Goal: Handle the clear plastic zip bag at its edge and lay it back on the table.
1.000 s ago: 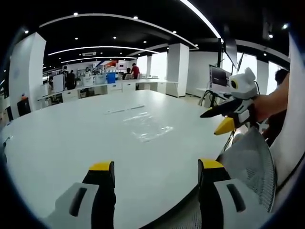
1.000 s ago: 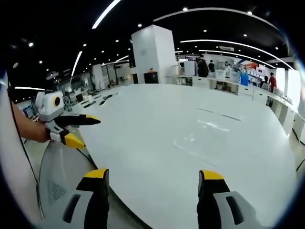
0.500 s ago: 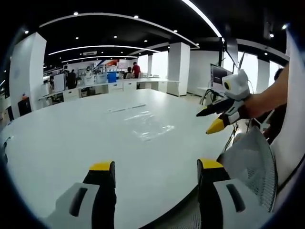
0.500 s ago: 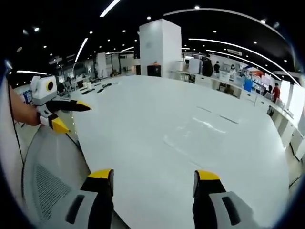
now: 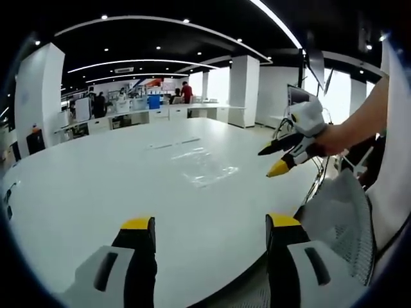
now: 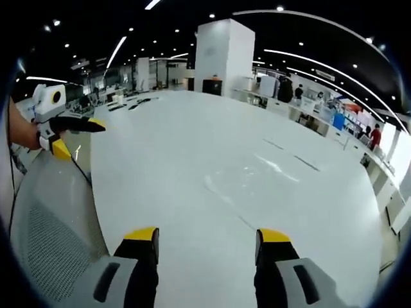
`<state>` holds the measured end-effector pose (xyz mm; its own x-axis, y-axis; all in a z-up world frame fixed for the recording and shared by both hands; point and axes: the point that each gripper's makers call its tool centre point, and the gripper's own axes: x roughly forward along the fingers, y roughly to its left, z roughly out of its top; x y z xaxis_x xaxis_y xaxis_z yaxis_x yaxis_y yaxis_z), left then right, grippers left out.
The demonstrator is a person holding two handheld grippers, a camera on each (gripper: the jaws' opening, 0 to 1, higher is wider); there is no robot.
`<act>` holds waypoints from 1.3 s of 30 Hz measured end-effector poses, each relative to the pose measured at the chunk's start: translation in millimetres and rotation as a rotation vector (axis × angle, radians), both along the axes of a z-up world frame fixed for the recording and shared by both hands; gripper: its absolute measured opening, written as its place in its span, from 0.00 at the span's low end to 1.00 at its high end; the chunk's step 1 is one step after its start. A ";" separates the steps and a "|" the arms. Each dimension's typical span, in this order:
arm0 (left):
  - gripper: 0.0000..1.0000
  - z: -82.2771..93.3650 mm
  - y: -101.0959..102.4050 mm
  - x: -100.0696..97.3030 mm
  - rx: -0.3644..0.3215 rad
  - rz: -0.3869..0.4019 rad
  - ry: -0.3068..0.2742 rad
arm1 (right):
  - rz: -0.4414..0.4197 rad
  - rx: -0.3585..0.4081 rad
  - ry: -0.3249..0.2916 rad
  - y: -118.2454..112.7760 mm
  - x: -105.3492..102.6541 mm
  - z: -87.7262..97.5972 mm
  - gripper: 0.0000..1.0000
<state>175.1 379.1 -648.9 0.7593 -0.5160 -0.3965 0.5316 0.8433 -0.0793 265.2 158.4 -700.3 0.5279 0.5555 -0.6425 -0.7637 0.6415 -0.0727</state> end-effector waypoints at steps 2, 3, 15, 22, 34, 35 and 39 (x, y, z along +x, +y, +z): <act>0.68 1.0 -1.7 -0.5 0.003 0.001 0.002 | 0.006 -0.012 -0.004 -0.6 4.3 -2.4 0.56; 0.68 1.7 -2.4 -0.7 0.003 0.001 0.003 | 0.010 -0.018 -0.006 -0.8 5.9 -3.5 0.56; 0.67 0.4 0.4 1.0 0.001 0.015 0.016 | 0.076 -0.126 -0.020 -7.1 23.6 -21.4 0.53; 0.67 -0.6 0.5 1.2 0.003 0.017 0.023 | 0.111 -0.191 -0.033 -12.7 35.3 -29.0 0.50; 0.67 0.7 0.8 2.5 -0.015 0.016 0.022 | 0.156 -0.247 -0.049 -13.8 54.0 -36.1 0.46; 0.67 1.3 0.3 2.5 -0.017 0.015 0.022 | 0.163 -0.258 -0.048 -15.2 55.7 -38.7 0.45; 0.68 1.1 0.5 3.0 -0.022 0.016 0.027 | 0.168 -0.273 -0.046 -18.0 61.4 -42.0 0.44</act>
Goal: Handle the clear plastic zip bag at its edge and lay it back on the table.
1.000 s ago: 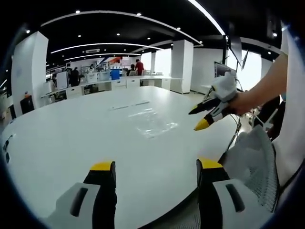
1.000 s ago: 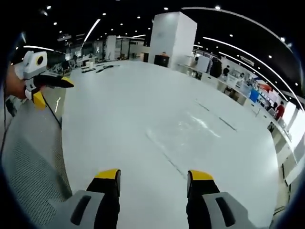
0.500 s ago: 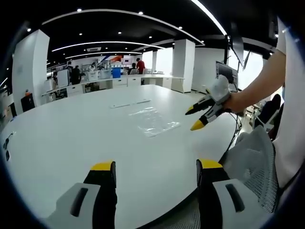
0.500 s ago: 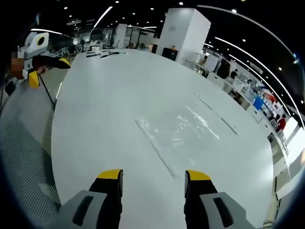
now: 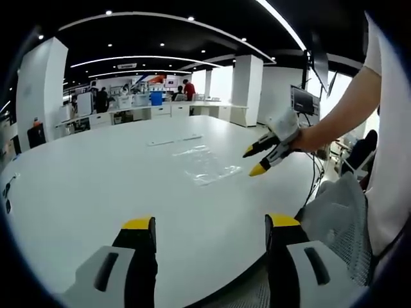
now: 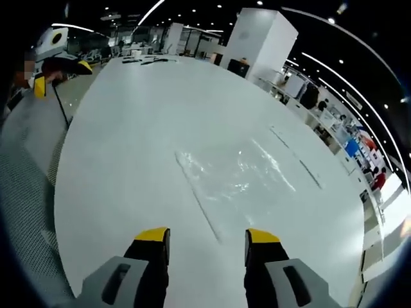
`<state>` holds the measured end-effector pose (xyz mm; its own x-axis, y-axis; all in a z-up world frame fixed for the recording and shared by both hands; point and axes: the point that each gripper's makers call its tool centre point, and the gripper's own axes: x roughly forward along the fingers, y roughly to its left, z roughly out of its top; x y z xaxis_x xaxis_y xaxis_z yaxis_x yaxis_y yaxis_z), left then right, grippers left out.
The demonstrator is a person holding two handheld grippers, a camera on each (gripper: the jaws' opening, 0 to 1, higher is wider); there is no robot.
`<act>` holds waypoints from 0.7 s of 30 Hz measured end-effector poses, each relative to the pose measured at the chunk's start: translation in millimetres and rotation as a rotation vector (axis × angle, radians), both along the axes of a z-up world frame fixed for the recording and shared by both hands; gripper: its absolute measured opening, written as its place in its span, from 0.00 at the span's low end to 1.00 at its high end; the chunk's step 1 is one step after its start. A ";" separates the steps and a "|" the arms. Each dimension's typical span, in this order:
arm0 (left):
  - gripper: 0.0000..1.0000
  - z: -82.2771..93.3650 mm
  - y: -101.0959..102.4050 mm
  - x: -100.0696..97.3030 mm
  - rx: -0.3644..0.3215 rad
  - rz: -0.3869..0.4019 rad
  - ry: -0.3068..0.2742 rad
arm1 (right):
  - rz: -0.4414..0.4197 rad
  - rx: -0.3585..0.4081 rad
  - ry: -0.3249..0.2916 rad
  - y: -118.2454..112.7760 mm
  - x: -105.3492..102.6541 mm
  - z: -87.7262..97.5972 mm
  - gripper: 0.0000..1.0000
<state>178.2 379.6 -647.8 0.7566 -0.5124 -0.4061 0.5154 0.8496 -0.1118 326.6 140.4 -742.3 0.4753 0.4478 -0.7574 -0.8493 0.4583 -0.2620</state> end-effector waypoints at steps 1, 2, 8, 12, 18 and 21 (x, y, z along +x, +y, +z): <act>0.68 -0.1 0.1 0.1 0.001 0.001 0.001 | 0.005 -0.010 -0.001 -0.5 1.0 -0.3 0.42; 0.68 -0.1 0.2 0.2 0.002 0.003 0.003 | 0.029 -0.037 -0.012 -2.4 3.1 -1.9 0.41; 0.68 0.3 2.0 1.5 0.001 0.016 0.003 | 0.054 -0.059 -0.009 -1.9 11.9 -5.4 0.34; 0.67 0.6 2.8 2.1 0.002 0.022 0.003 | 0.081 -0.099 -0.014 -3.5 18.1 -8.9 0.30; 0.67 -0.6 3.5 2.4 0.007 0.026 0.006 | 0.110 -0.127 -0.005 -4.6 24.3 -13.1 0.21; 0.67 -0.7 3.5 2.5 0.009 0.028 0.008 | 0.126 -0.143 0.003 -4.7 24.5 -16.0 0.20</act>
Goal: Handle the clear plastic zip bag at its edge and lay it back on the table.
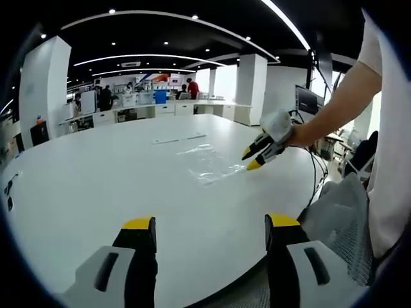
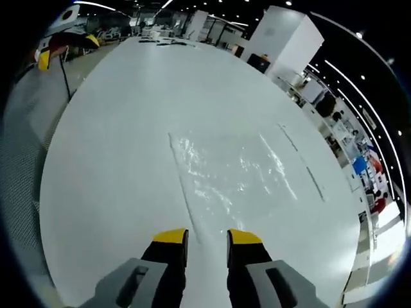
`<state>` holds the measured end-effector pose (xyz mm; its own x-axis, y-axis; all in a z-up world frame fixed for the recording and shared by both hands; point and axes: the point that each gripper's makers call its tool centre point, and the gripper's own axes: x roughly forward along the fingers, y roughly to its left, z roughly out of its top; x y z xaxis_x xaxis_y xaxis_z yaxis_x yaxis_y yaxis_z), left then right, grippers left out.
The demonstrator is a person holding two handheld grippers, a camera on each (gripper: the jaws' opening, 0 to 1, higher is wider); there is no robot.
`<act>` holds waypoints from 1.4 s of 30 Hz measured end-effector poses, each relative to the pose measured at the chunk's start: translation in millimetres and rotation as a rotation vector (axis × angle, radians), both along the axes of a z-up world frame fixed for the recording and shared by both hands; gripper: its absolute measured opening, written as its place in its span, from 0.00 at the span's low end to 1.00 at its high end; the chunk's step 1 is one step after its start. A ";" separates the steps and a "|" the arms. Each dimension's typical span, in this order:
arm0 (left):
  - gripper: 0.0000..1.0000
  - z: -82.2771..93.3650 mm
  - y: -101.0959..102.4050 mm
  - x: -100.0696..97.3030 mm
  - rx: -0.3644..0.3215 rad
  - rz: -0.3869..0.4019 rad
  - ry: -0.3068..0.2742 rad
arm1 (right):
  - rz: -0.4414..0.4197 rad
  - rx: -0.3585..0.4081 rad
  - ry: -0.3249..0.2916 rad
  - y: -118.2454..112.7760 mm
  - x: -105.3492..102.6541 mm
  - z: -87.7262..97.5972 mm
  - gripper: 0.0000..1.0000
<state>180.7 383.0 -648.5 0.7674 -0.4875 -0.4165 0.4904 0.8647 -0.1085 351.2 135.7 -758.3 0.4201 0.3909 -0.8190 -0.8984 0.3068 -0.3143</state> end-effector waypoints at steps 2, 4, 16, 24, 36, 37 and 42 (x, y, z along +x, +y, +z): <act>0.67 0.0 0.1 0.1 0.000 0.001 0.000 | 0.003 -0.002 0.009 0.2 0.4 -1.6 0.20; 0.67 -0.3 0.3 0.2 0.001 0.002 0.001 | 0.014 -0.009 0.021 1.1 -1.0 -3.5 0.19; 0.66 -3.4 2.7 1.3 0.003 0.007 0.005 | 0.031 -0.009 0.074 6.2 -3.9 -11.7 0.10; 0.66 -5.1 5.2 2.0 0.002 0.011 0.003 | 0.041 -0.025 0.085 5.4 -5.3 -15.2 0.09; 0.66 -6.8 7.2 2.3 0.003 0.013 0.003 | 0.049 -0.046 0.088 4.6 2.4 -18.0 0.09; 0.66 -6.8 7.2 2.3 0.004 0.013 0.004 | 0.050 -0.044 0.088 5.1 3.3 -17.9 0.09; 0.66 -6.3 6.6 2.3 0.005 0.015 0.004 | 0.056 -0.045 0.099 4.9 4.3 -20.6 0.03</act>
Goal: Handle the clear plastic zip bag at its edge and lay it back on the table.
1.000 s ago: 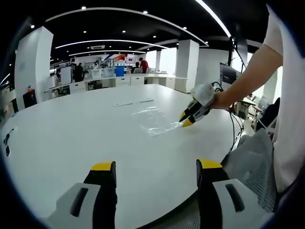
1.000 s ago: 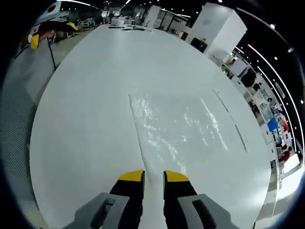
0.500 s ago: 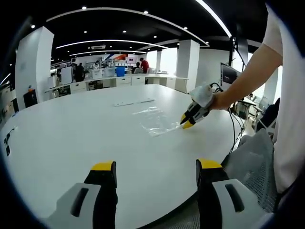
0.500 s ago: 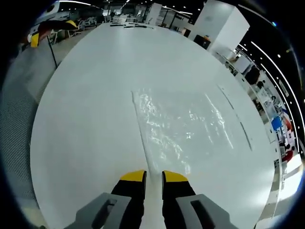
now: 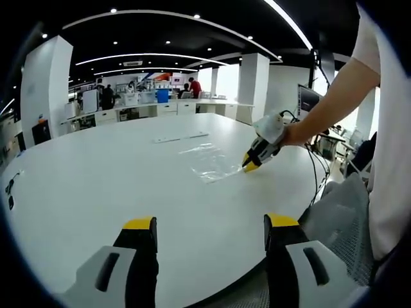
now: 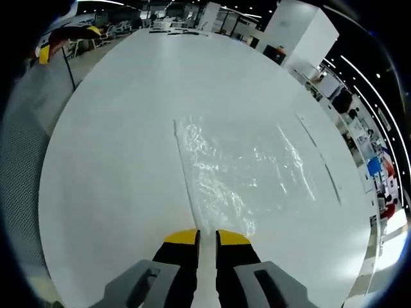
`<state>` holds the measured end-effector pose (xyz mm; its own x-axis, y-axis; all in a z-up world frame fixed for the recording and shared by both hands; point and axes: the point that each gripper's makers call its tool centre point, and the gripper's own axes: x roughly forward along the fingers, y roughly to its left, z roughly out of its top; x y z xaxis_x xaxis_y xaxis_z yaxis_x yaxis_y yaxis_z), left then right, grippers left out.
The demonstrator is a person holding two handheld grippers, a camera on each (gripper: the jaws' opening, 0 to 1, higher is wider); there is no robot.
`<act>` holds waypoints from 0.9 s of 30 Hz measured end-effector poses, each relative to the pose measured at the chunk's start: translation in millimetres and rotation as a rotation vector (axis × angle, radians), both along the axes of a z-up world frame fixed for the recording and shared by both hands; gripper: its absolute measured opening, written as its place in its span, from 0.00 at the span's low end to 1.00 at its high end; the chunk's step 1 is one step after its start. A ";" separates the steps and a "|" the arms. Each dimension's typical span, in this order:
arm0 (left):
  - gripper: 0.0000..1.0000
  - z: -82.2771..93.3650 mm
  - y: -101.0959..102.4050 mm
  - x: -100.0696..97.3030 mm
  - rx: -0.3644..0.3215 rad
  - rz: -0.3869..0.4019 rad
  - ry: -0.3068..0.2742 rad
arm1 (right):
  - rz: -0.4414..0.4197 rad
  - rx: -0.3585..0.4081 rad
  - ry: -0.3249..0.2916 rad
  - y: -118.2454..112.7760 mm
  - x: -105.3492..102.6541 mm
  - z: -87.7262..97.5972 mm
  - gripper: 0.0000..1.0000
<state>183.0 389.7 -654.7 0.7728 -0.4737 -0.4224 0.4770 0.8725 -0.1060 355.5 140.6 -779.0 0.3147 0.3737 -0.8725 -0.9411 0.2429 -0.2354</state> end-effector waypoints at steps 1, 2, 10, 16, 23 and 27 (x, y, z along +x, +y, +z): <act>0.66 0.2 -0.1 0.0 0.000 0.001 0.000 | 0.000 0.001 0.004 0.1 -0.5 -0.3 0.02; 0.66 0.5 -0.2 0.1 0.000 0.001 -0.001 | -0.004 0.004 0.004 0.1 -0.2 -0.4 0.02; 0.66 -0.1 0.5 0.1 0.002 0.003 -0.001 | -0.007 0.016 0.043 0.6 -2.0 -0.9 0.00; 0.66 0.4 -0.8 -0.2 0.003 0.003 0.001 | -0.016 0.031 0.068 -0.3 -1.2 -2.9 0.00; 0.66 0.2 -1.6 -0.3 0.006 0.001 0.004 | -0.003 0.031 0.089 0.4 -2.3 -3.3 0.00; 0.66 0.9 -2.3 -0.4 0.006 0.001 0.005 | 0.000 0.030 0.092 2.1 -3.8 -1.4 0.00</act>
